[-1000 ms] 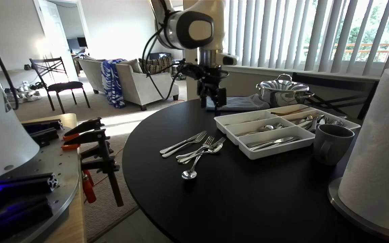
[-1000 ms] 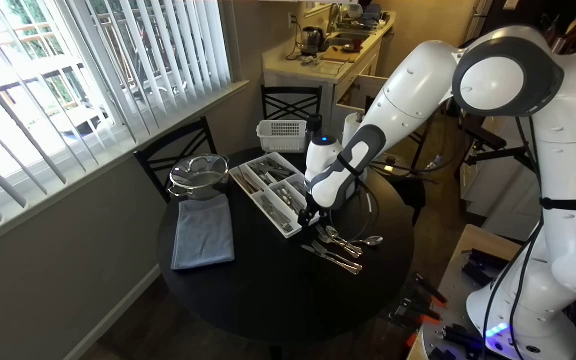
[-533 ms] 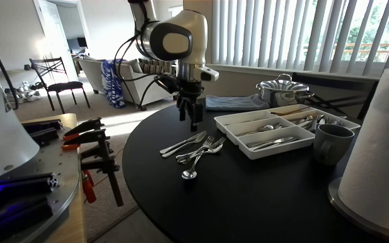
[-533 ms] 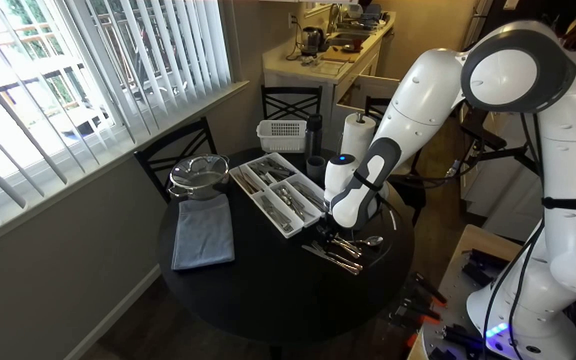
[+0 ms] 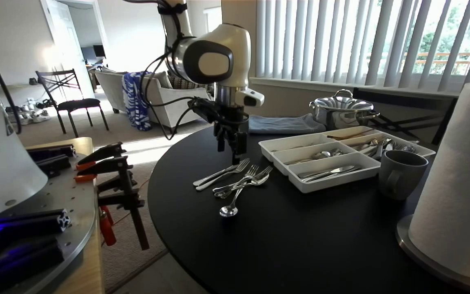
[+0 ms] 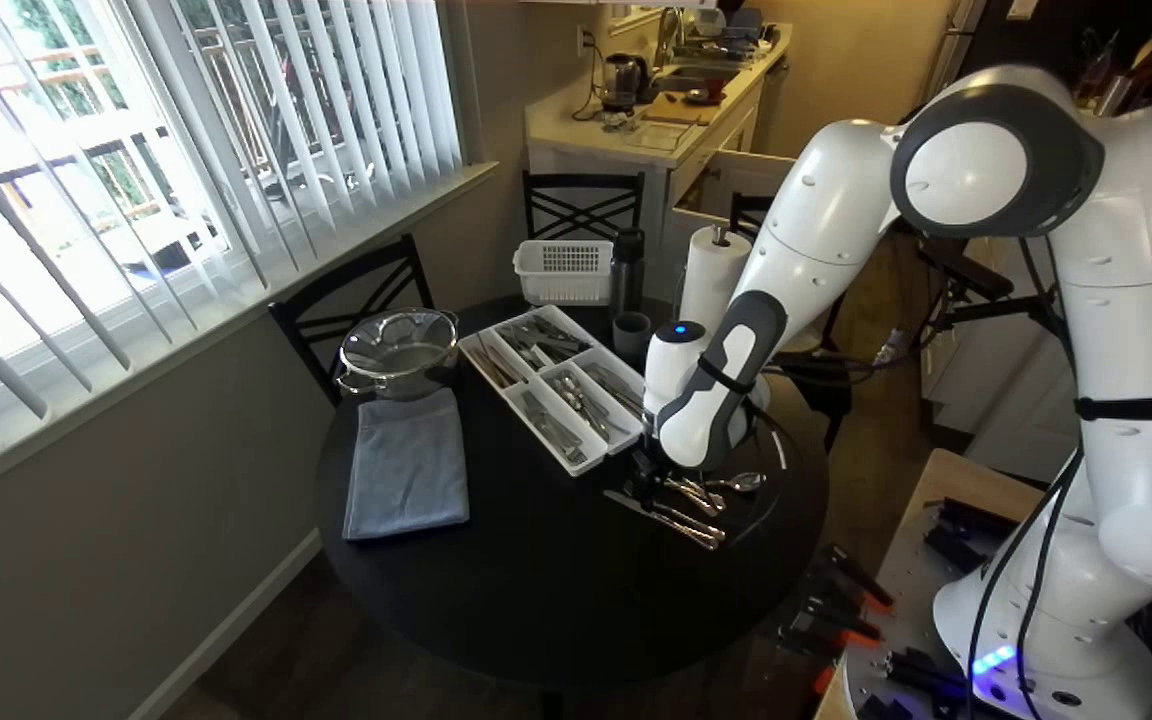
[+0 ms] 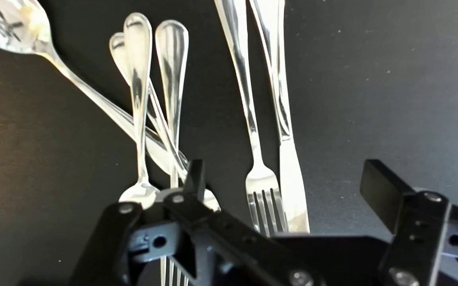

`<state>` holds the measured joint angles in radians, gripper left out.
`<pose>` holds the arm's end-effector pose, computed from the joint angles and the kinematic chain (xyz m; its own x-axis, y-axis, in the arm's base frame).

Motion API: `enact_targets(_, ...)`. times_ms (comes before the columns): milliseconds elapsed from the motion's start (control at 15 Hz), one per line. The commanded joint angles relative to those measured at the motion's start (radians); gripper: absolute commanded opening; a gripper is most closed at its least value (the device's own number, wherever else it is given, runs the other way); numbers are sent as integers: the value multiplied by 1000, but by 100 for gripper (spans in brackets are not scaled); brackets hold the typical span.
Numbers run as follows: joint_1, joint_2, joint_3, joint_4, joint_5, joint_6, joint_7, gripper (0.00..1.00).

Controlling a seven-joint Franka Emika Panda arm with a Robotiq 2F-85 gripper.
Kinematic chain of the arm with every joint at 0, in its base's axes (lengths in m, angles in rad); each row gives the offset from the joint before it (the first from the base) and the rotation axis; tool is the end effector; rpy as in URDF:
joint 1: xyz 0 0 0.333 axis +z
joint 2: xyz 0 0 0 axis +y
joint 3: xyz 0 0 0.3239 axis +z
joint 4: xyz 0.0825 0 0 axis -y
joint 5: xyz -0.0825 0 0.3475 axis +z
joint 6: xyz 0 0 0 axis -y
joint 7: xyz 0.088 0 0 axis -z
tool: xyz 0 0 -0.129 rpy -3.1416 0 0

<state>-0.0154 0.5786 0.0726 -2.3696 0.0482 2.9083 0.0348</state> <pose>0.4762 0.0281 0.1021 0.9985 -0.0347 -0.0424 -0.0367 -0.9982 -0.0475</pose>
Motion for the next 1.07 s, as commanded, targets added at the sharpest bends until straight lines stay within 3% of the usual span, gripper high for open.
enact_targets(0, 7, 67, -5, 55, -8, 25, -25, 100)
enact_targets(467, -3, 148, -22, 117, -11, 6, -29, 100)
enact_targets(533, -4, 153, -26, 119, -16, 3, -35, 94)
enact_targets(600, -6, 154, -28, 119, -22, 4, -47, 74)
enact_targets(1000, -9, 132, -41, 118, -60, 4, -91, 34)
